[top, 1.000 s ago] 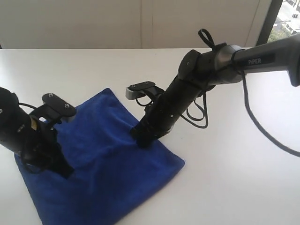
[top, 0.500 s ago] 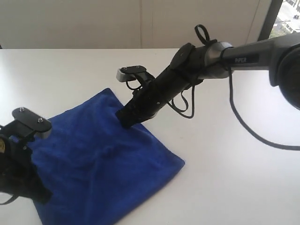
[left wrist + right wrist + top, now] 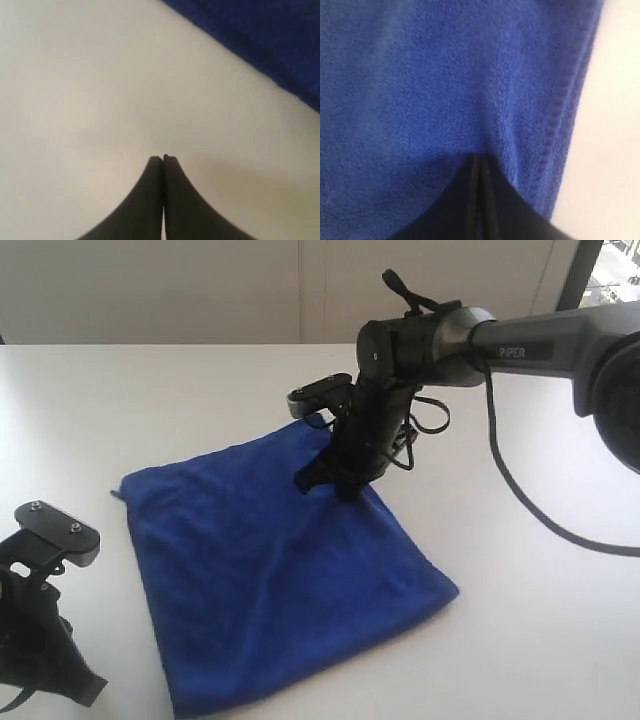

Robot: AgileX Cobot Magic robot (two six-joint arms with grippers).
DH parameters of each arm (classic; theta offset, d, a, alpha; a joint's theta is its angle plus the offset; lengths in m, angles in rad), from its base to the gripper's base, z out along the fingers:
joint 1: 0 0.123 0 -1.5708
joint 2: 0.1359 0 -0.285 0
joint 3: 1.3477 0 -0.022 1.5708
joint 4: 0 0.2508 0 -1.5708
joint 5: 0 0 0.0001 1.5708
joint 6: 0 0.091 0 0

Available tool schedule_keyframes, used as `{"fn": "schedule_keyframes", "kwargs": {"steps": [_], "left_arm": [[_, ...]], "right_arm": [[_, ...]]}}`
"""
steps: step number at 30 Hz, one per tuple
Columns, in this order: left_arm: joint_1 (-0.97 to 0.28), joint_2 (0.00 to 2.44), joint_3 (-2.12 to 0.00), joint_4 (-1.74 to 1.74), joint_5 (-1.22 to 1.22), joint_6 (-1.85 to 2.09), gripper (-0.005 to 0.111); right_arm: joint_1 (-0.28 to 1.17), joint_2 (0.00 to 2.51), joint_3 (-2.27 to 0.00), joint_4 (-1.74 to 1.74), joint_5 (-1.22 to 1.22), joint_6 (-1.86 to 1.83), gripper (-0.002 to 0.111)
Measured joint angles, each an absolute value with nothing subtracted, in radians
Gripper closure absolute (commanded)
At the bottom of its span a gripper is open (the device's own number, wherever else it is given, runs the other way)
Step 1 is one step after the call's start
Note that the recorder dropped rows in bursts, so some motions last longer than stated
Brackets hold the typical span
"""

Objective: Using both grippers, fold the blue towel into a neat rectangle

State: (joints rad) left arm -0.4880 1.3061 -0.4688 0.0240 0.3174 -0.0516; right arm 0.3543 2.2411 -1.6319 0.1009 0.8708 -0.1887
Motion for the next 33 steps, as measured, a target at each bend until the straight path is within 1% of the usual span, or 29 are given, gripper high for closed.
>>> {"fn": "schedule_keyframes", "kwargs": {"steps": [5, 16, 20, 24, 28, 33], "left_arm": [[-0.488, 1.306, -0.469, 0.022, 0.317, -0.052, 0.107], [-0.488, 1.306, -0.469, 0.022, 0.321, -0.052, 0.107], [-0.488, 1.306, -0.469, 0.022, 0.319, -0.052, 0.107], [-0.488, 1.306, -0.469, 0.022, 0.294, -0.052, 0.107], [-0.488, 1.306, -0.469, 0.022, 0.282, -0.05, 0.107], [-0.488, 1.306, -0.469, 0.022, 0.28, -0.048, 0.107]], "right_arm": [[0.332, 2.234, -1.634, -0.008, 1.089, -0.164, 0.108], [0.33, 2.19, -1.611, -0.065, 1.197, -0.197, 0.108], [0.327, 2.124, -1.604, -0.067, 1.145, -0.234, 0.108], [0.325, 2.078, -1.604, -0.063, 1.013, -0.243, 0.108], [0.325, 2.11, -1.604, -0.061, 0.93, -0.249, 0.108], [0.325, 2.181, -1.604, -0.07, 0.897, -0.251, 0.108]]}}
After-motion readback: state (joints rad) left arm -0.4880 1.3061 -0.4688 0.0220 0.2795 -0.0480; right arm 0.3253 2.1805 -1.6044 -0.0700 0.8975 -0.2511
